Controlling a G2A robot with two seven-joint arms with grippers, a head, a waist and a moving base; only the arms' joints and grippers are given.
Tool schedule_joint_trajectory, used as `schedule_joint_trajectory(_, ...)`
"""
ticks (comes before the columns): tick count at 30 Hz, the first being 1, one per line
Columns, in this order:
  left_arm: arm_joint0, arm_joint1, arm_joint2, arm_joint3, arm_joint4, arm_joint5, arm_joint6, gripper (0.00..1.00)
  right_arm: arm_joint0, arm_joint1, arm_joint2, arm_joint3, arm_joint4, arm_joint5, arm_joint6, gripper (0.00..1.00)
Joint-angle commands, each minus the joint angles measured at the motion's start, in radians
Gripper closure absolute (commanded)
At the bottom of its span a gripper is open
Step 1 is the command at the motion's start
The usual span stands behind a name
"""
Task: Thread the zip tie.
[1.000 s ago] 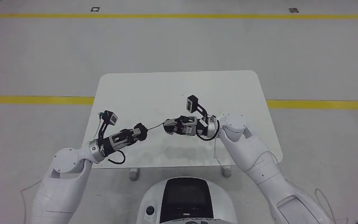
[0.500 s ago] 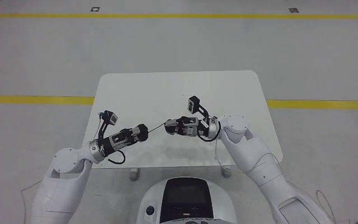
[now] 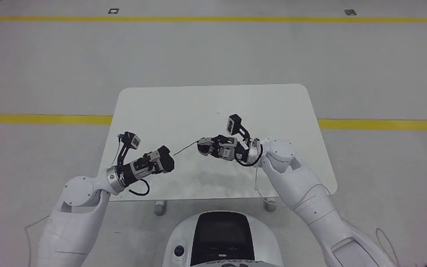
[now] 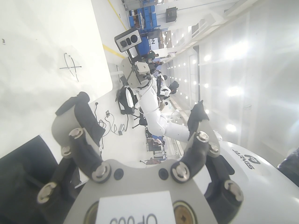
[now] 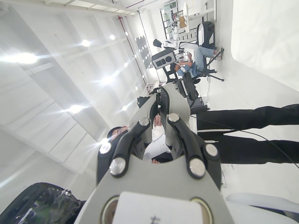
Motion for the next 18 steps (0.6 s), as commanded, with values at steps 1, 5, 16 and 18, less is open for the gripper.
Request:
schedule_joint_trajectory(1, 0.000, 0.000, 0.000, 0.000, 0.000, 0.000, 0.000, 0.00, 0.000, 0.000, 0.000, 0.000, 0.000, 0.000, 0.000, 1.00)
schedule_joint_trajectory(5, -0.008, -0.002, 0.018, 0.007, -0.033, 0.016, 0.007, 0.00, -0.020, -0.001, -0.004, -0.026, 0.022, -0.007, -0.003, 1.00)
schedule_joint_trajectory(16, -0.069, -0.002, 0.057, 0.072, -0.101, 0.011, -0.014, 0.00, -0.036, -0.008, -0.035, -0.033, 0.089, -0.032, 0.028, 1.00)
schedule_joint_trajectory(18, -0.069, -0.002, 0.057, 0.072, -0.101, 0.011, -0.014, 0.00, -0.036, -0.008, -0.035, -0.033, 0.089, -0.032, 0.028, 1.00)
